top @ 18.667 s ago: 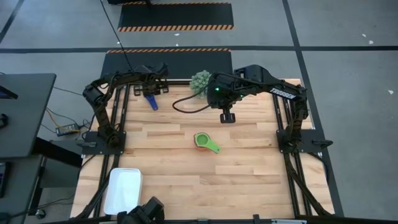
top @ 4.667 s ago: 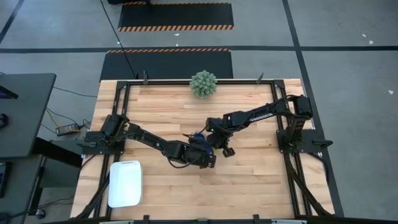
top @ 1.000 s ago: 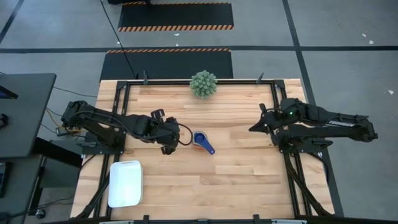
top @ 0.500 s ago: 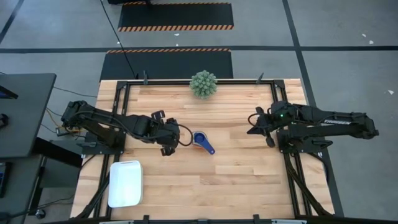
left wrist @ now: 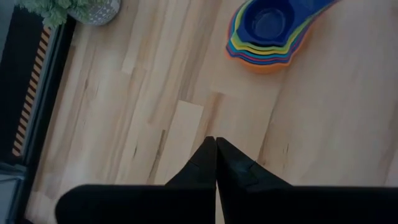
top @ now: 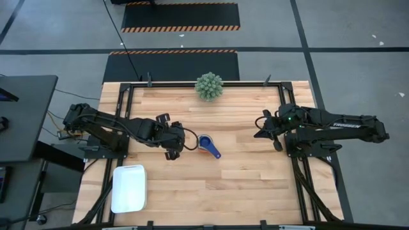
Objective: Nest measuring cups in basket
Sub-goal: Put the nested measuring cups into the white bin
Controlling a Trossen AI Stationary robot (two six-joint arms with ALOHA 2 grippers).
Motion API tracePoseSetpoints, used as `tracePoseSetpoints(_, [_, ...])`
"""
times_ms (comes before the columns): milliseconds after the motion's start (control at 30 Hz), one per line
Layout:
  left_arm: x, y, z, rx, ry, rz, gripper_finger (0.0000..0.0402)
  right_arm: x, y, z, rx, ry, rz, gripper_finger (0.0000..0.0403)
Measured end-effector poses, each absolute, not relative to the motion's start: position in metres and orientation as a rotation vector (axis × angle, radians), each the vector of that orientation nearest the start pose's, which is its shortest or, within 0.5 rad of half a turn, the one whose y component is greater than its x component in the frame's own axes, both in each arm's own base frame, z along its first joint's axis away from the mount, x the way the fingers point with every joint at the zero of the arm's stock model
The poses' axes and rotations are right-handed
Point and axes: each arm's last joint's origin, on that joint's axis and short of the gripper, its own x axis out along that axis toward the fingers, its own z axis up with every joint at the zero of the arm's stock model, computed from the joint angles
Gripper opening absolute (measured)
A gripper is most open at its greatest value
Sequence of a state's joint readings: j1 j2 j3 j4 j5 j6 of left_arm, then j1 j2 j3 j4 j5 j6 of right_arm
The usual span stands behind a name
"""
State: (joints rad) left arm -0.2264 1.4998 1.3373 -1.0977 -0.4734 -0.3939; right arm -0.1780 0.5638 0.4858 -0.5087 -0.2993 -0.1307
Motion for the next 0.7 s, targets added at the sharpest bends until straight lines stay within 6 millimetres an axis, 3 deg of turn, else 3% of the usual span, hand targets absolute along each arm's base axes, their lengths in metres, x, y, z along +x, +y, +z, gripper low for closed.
tracePoseSetpoints(367, [0.278, -0.053, 0.298, 0.155, 1.116, 0.387, 0.0005, 0.125, -0.014, 0.233, 0.011, 0.56, 0.155, 0.0016])
tracePoseSetpoints(700, [0.297, -0.069, 0.296, 0.127, 1.0, 0.232, 0.0005, 0.125, -0.014, 0.233, 0.009, 0.559, 0.156, 0.0016])
